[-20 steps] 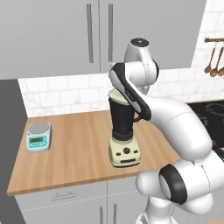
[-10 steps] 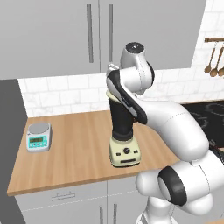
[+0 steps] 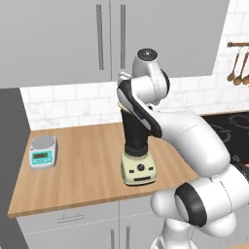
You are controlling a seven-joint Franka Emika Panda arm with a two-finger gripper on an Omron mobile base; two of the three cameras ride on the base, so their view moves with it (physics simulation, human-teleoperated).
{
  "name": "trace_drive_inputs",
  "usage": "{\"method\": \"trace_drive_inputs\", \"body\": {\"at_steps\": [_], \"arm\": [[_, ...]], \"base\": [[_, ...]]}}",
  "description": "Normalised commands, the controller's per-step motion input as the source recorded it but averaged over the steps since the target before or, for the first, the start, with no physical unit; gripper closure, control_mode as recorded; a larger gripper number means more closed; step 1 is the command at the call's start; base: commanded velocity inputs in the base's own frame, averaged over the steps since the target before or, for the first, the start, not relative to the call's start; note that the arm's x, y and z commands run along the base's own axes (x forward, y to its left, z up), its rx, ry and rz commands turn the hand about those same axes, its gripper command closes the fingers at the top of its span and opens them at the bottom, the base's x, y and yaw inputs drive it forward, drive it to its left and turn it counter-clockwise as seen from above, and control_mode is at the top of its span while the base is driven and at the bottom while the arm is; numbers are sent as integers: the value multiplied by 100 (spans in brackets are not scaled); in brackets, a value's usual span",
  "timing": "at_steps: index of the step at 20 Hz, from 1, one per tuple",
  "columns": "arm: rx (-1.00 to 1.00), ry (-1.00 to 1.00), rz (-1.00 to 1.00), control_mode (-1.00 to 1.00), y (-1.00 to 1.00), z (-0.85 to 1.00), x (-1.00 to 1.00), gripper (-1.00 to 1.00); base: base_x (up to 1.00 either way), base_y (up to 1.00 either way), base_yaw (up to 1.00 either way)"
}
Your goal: Close the lid blender by securely placing the lid on top.
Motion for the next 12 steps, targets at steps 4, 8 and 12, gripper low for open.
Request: {"method": "trace_drive_inputs", "body": {"at_steps": [4,8,12], "arm": [[-1,7,0,-100,0,-10,0,100],[0,9,0,-100,0,-18,0,100],[0,13,0,-100,0,-7,-13,100]], "base": [[0,0,0],[0,0,0],[0,0,0]]}}
